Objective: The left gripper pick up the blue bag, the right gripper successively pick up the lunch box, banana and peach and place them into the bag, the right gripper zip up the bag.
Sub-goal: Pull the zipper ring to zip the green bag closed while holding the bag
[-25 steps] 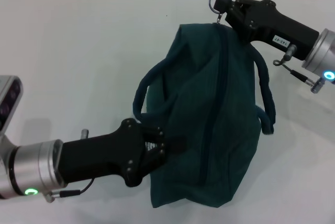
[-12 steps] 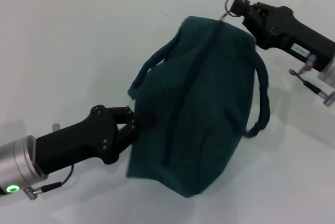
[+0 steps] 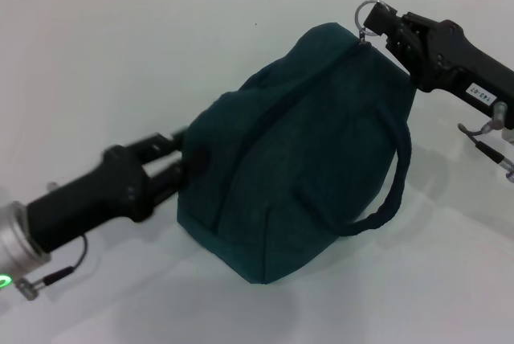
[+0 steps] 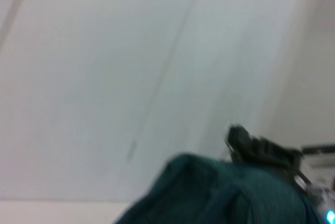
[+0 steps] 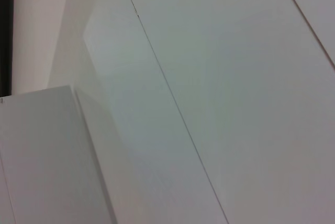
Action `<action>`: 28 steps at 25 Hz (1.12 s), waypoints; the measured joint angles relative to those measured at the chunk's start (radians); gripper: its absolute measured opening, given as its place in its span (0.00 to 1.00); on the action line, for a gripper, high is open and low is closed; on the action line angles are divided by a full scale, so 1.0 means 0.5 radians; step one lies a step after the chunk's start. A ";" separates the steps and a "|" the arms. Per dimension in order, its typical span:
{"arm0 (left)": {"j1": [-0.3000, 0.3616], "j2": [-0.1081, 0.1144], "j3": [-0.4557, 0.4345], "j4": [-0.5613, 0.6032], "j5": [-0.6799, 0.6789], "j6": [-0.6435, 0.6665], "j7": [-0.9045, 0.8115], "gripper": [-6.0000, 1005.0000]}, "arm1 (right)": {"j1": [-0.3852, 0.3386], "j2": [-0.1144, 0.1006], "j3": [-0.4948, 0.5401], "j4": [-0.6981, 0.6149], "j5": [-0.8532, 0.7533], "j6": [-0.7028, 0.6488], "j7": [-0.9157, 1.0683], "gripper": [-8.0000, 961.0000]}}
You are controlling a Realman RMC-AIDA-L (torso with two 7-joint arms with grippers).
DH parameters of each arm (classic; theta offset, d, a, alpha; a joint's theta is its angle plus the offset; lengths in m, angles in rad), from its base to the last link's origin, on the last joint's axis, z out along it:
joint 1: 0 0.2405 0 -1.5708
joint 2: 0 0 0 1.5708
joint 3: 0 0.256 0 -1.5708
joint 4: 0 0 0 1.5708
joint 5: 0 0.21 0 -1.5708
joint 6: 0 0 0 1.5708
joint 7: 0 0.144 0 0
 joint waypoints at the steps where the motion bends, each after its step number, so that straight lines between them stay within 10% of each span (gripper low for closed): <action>1: 0.014 -0.001 -0.057 0.001 -0.002 0.015 -0.008 0.33 | 0.003 0.000 0.000 0.003 0.000 0.004 0.000 0.04; 8: 0.095 -0.007 -0.172 0.282 0.025 0.085 -0.225 0.51 | 0.010 0.000 0.004 0.014 0.000 0.033 0.000 0.04; 19: -0.058 -0.034 -0.020 1.593 0.280 0.123 -1.527 0.78 | 0.014 0.000 0.015 0.011 0.010 0.094 0.003 0.04; 28: -0.202 -0.040 0.737 2.715 0.767 -0.270 -2.579 0.77 | 0.017 0.000 0.018 0.009 0.028 0.125 0.005 0.04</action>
